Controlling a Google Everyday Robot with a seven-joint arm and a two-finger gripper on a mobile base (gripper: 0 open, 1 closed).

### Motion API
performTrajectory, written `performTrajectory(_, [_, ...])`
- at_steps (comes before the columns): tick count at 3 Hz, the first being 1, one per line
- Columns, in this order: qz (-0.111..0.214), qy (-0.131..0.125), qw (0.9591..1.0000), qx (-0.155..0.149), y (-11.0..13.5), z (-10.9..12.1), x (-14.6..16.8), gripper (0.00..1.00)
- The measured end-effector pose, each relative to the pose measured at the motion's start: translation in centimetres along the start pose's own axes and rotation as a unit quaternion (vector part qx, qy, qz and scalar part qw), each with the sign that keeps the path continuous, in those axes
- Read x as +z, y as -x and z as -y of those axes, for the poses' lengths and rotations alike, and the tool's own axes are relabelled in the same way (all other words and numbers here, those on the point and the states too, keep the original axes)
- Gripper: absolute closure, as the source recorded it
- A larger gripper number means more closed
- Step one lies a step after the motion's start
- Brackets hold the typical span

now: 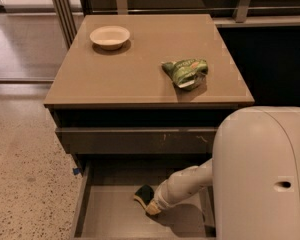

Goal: Place sponge into middle drawer

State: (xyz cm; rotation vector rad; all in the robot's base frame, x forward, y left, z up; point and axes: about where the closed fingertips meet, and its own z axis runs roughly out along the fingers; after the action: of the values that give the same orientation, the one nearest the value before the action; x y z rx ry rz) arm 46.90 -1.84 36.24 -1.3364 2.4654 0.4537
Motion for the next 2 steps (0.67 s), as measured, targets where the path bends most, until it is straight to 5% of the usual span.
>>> performTrajectory(2, [0.000,0.000,1.0000,0.000,-0.01,0.00,0.01,0.58])
